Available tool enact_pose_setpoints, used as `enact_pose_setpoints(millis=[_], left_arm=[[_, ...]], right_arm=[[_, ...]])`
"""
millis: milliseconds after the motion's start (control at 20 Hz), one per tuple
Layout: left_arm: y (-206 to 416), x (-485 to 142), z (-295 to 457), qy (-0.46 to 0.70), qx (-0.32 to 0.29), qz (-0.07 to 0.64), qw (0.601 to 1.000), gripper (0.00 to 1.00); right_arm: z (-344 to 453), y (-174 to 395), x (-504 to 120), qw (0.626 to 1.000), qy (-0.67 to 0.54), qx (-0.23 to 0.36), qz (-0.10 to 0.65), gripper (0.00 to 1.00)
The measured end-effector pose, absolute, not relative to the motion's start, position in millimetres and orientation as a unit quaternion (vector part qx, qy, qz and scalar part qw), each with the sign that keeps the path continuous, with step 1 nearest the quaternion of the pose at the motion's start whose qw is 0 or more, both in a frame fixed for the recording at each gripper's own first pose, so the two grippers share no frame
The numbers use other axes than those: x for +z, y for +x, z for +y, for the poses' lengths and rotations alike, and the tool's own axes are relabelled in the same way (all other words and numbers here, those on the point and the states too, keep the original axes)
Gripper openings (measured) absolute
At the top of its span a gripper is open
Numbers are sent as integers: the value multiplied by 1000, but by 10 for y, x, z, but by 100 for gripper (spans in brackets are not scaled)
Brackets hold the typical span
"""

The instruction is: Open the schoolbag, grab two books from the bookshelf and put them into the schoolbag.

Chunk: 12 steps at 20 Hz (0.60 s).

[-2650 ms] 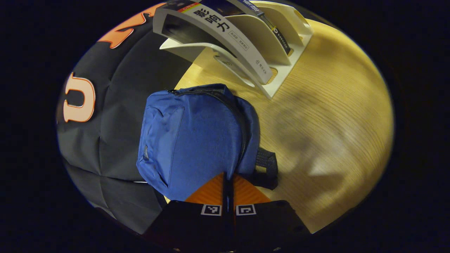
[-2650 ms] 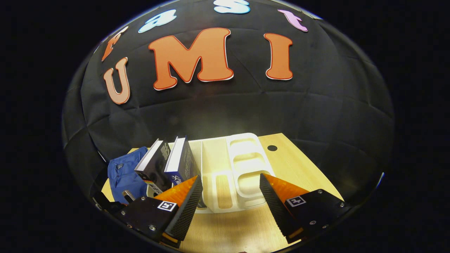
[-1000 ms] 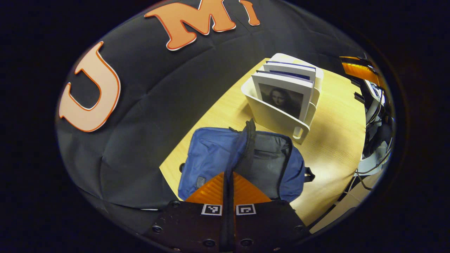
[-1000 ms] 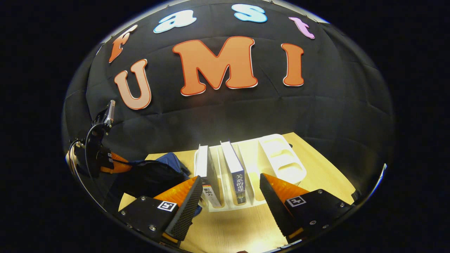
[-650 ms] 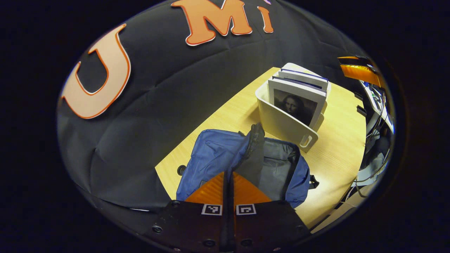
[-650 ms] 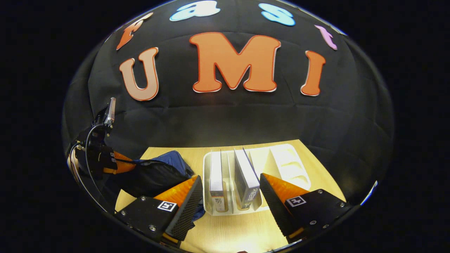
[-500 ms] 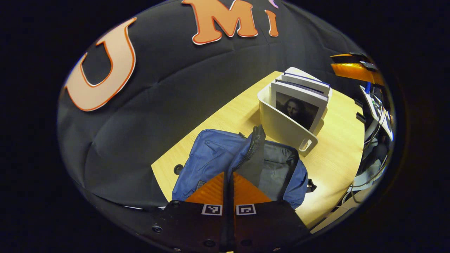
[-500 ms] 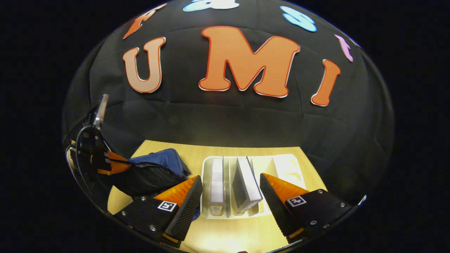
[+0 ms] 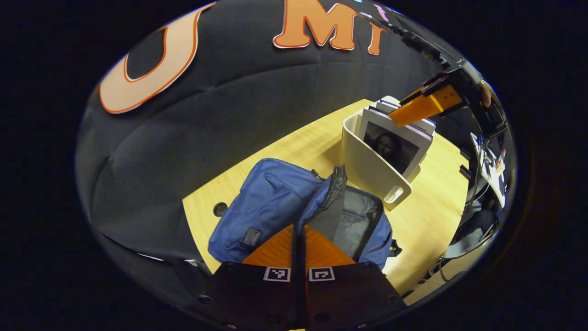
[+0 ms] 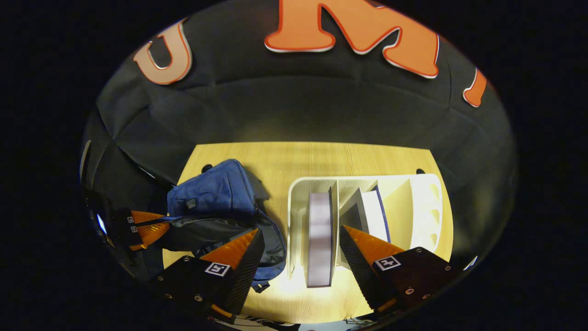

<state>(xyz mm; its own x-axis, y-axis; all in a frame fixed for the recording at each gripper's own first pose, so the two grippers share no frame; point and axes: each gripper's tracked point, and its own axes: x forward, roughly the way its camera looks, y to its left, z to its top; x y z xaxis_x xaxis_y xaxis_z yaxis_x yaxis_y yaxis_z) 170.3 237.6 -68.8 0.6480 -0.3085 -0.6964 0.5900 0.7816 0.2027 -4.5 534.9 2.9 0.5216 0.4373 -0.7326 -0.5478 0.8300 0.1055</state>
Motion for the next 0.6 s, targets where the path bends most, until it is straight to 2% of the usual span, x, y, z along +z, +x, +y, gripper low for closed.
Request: enact_pose_setpoints(millis=[250,300,550,600], left_arm=[[1711,-759,2404,202,-259,338,882,0],[1721,-766,2410,203,-258,339,882,0],[1803,-751,2427,211,-248,335,884,0],[1806,-748,2415,210,-247,336,884,0]], right_arm=[[5339,37,-176,858,-80,266,433,97],[5356,25,-232,854,-83,266,440,88],[5343,26,-474,844,-125,256,454,75],[5314,44,-488,846,-130,251,452,69]])
